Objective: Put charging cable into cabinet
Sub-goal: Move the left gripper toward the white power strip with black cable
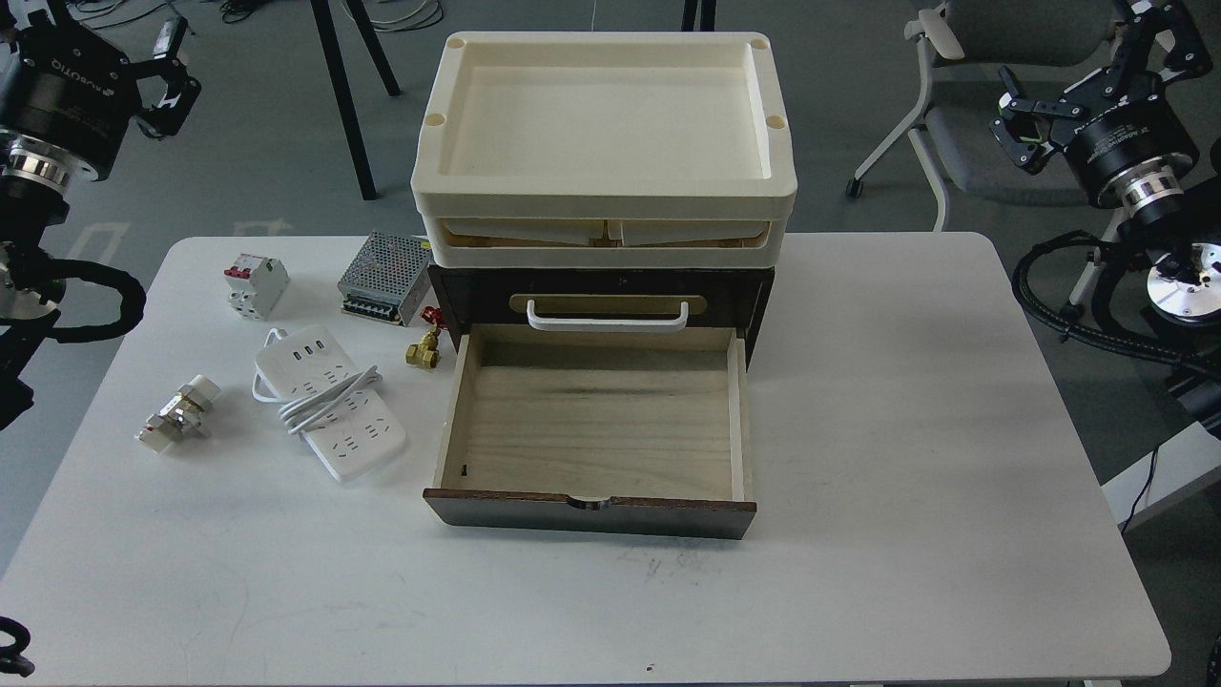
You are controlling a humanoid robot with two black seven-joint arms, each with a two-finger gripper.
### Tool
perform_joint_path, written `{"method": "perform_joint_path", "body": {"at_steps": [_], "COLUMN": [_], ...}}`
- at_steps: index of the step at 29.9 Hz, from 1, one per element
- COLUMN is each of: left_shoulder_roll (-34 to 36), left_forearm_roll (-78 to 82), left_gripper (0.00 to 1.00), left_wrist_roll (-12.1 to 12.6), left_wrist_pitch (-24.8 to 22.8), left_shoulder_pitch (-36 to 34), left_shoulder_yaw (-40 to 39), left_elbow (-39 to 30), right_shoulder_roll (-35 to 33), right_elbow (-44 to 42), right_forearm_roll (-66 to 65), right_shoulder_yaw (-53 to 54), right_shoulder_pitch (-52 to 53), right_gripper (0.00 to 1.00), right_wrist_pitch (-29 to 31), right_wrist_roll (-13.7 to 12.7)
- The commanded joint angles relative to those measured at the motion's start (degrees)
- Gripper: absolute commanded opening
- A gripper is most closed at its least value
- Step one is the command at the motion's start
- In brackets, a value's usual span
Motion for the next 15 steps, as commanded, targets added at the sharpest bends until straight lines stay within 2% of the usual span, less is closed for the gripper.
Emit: {"method": "perform_joint_path", "body": {"at_steps": [1, 7, 8, 11, 15], "left_shoulder_roll": [-2.51, -2.44, -2.17, -3.66, -11.38], "left_forearm_roll": [0.13, -0.75, -1.45, -4.26, -4.79], "left_gripper": [1.0, 1.0, 1.0, 1.0, 1.0], "left_wrist_roll": [-0.05, -0.84, -0.84, -0.84, -1.15], "left_wrist_pitch": [0.0, 0.0, 0.0, 0.0, 0.0], "left_shoulder_pitch": [-0.12, -0.38, -0.12, 0.15, -0.64], "left_shoulder_yaw": [-0.5, -3.12, -5.05, -10.59, -15.61], "left_elbow": [1.57, 2.36, 4.19, 15.6, 16.95], "right_shoulder_roll": [-0.42, -0.51, -0.51, -0.51, -0.51], "right_elbow": [0.07, 0.07, -0.01, 0.07, -0.01], "right_forearm_roll": [-0.02, -0.1, -0.1, -0.1, -0.1], "right_shoulder_yaw": [0.12, 0.12, 0.03, 0.03, 0.03], "right_shoulder_pitch": [0.08, 0.34, 0.43, 0.43, 0.78], "right_gripper": [1.0, 1.0, 1.0, 1.0, 1.0], "right_wrist_pitch": [0.0, 0.0, 0.0, 0.0, 0.0], "right_wrist_roll": [-0.1, -0.19, -0.19, -0.19, -0.19]}}
